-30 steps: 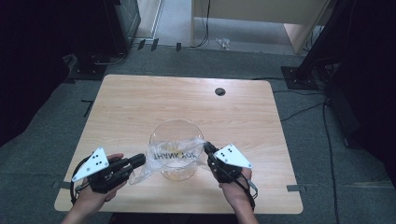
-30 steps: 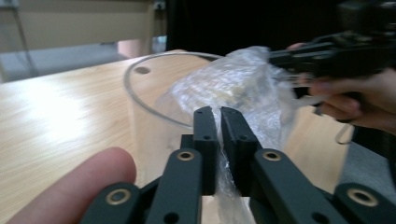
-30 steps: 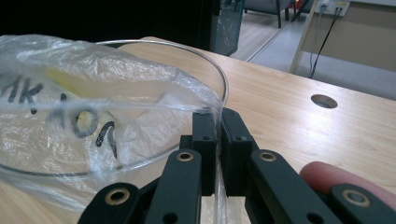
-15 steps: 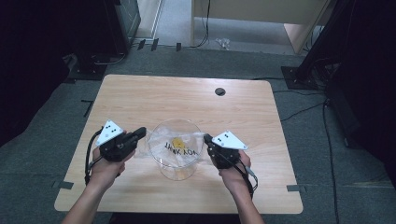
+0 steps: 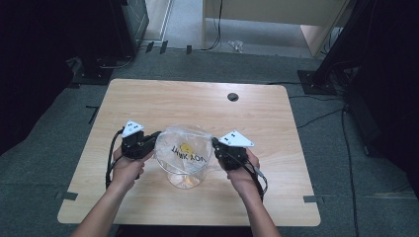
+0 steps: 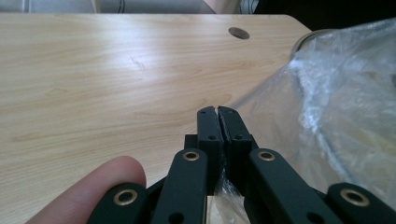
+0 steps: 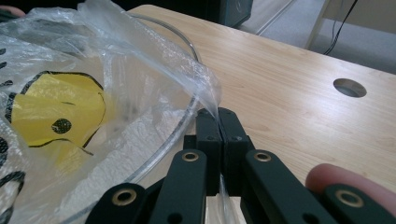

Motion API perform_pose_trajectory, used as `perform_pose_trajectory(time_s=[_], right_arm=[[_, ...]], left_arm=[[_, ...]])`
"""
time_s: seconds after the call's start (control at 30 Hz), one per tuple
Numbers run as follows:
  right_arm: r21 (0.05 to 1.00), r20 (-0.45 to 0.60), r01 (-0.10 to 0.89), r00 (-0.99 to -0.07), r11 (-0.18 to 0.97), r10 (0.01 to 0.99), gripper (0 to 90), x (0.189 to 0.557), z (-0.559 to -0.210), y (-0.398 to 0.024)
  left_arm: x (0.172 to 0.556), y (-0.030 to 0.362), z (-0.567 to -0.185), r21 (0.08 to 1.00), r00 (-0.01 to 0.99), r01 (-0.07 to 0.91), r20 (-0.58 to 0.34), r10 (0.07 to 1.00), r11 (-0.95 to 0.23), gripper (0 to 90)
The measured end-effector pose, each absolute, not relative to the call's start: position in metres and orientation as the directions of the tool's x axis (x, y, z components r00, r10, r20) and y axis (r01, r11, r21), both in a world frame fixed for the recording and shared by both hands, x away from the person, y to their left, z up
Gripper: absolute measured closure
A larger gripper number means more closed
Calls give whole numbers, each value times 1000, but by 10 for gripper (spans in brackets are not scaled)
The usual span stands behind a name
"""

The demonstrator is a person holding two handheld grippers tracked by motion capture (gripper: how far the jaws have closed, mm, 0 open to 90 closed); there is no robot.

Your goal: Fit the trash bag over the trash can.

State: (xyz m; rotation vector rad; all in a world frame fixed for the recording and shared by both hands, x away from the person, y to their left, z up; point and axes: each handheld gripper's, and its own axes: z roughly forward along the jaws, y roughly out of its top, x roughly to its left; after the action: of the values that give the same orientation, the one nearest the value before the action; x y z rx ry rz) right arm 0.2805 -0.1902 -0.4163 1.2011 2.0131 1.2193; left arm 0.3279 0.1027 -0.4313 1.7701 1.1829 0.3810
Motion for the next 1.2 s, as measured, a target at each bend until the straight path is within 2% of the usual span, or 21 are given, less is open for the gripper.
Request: perform_pose_trajectory(time_s=[0.23, 0.63, 0.73, 0.97, 1.2], right_arm=[[870, 115, 474, -462, 135, 879, 895, 289, -420, -189], [846, 211, 530, -446, 66, 870, 893, 305, -425, -190], [834, 228, 549, -437, 58, 870, 887, 305, -431, -191], [850, 239, 526, -395, 5, 887, 873, 298, -449, -189], [901, 156, 433, -361, 17, 920, 871, 290, -465, -186]], left_arm=[[335, 97, -442, 792, 453, 604, -253, 855, -85, 881], [343, 91, -467, 718, 420, 682, -229, 878, -139, 880], [342, 92, -477, 704, 414, 700, -259, 872, -123, 879], [337, 91, -481, 702, 415, 703, -274, 868, -114, 878], [334, 91, -482, 709, 415, 698, -289, 863, -99, 873]])
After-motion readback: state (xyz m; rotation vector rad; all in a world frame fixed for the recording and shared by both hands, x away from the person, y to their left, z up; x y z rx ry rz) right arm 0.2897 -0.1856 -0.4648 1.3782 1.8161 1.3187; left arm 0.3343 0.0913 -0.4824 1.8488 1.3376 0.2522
